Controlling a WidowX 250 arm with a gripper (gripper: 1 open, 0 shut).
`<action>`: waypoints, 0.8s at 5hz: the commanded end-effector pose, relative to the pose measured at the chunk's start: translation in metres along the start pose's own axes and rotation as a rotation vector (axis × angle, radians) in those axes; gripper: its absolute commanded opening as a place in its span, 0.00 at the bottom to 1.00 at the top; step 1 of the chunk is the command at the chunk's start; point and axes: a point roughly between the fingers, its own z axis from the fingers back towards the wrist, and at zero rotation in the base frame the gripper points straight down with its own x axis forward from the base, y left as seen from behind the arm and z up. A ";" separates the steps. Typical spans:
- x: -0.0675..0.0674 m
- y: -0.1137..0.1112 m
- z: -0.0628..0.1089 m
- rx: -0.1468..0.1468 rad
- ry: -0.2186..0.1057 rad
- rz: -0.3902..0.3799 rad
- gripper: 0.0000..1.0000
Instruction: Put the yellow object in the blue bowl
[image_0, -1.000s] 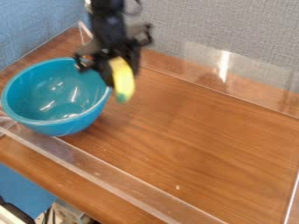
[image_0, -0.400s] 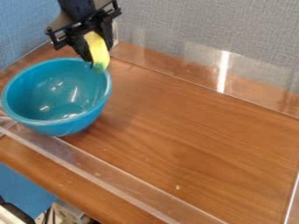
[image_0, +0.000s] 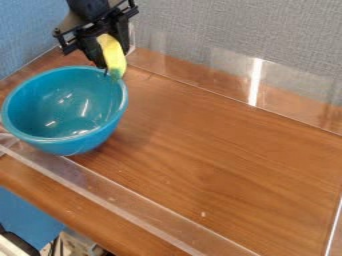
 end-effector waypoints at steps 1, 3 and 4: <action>0.011 -0.007 0.015 -0.038 -0.036 0.031 0.00; 0.015 -0.004 0.016 -0.034 -0.034 0.077 0.00; 0.015 -0.002 0.018 -0.033 -0.032 0.098 0.00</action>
